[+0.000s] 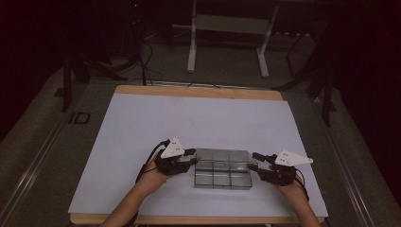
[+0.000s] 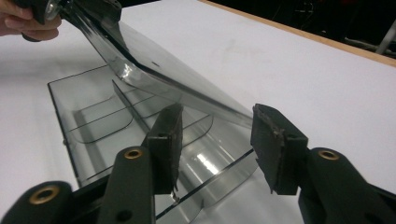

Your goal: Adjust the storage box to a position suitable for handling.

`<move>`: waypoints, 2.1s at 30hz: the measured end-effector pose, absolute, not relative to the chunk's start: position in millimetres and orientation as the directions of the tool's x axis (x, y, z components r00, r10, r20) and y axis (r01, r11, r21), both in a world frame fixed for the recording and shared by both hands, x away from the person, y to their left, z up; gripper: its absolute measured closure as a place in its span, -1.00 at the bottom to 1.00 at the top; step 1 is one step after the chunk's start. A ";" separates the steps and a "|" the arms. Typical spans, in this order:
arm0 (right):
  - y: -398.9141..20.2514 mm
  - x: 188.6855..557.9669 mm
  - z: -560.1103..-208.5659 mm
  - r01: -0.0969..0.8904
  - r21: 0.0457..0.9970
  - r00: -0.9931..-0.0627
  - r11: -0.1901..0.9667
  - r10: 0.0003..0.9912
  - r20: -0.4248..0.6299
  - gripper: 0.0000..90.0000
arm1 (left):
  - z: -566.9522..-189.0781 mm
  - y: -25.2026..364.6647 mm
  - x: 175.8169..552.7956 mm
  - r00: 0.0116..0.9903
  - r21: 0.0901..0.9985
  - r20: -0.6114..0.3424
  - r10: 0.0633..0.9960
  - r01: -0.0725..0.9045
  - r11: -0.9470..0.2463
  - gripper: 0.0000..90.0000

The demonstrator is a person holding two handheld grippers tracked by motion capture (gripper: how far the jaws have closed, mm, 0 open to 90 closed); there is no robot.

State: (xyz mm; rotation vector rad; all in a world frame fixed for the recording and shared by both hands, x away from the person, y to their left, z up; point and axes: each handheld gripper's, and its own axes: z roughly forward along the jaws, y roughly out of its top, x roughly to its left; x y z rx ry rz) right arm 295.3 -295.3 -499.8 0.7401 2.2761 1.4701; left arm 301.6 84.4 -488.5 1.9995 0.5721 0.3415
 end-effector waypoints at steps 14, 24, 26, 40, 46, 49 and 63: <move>-289.4 306.7 -493.5 0.224 0.927 -0.789 0.300 0.615 -0.008 0.40 | -480.5 76.1 309.4 0.844 0.904 0.003 0.537 0.228 -0.363 0.43; -286.2 309.6 -493.9 0.218 0.935 -0.767 0.279 0.642 -0.012 0.45 | -480.8 66.0 315.7 0.835 0.912 0.026 0.550 0.205 -0.355 0.46; -286.2 310.3 -493.9 0.219 0.937 -0.763 0.274 0.646 -0.011 0.47 | -480.8 65.9 317.0 0.831 0.914 0.029 0.556 0.204 -0.352 0.46; -284.6 316.8 -495.3 0.235 0.939 -0.740 0.252 0.672 0.005 0.55 | -486.4 67.4 325.1 0.810 0.919 0.002 0.587 0.230 -0.321 0.51; -283.3 319.4 -497.5 0.249 0.936 -0.729 0.249 0.685 0.012 0.56 | -489.5 68.8 326.8 0.796 0.917 -0.011 0.606 0.249 -0.311 0.55; -282.1 320.4 -498.2 0.252 0.935 -0.725 0.248 0.689 0.013 0.56 | -492.0 69.9 328.0 0.790 0.916 -0.020 0.613 0.260 -0.305 0.57; -276.4 326.7 -502.0 0.284 0.930 -0.695 0.235 0.718 0.031 0.57 | -506.7 68.3 338.0 0.757 0.901 -0.085 0.647 0.337 -0.275 0.60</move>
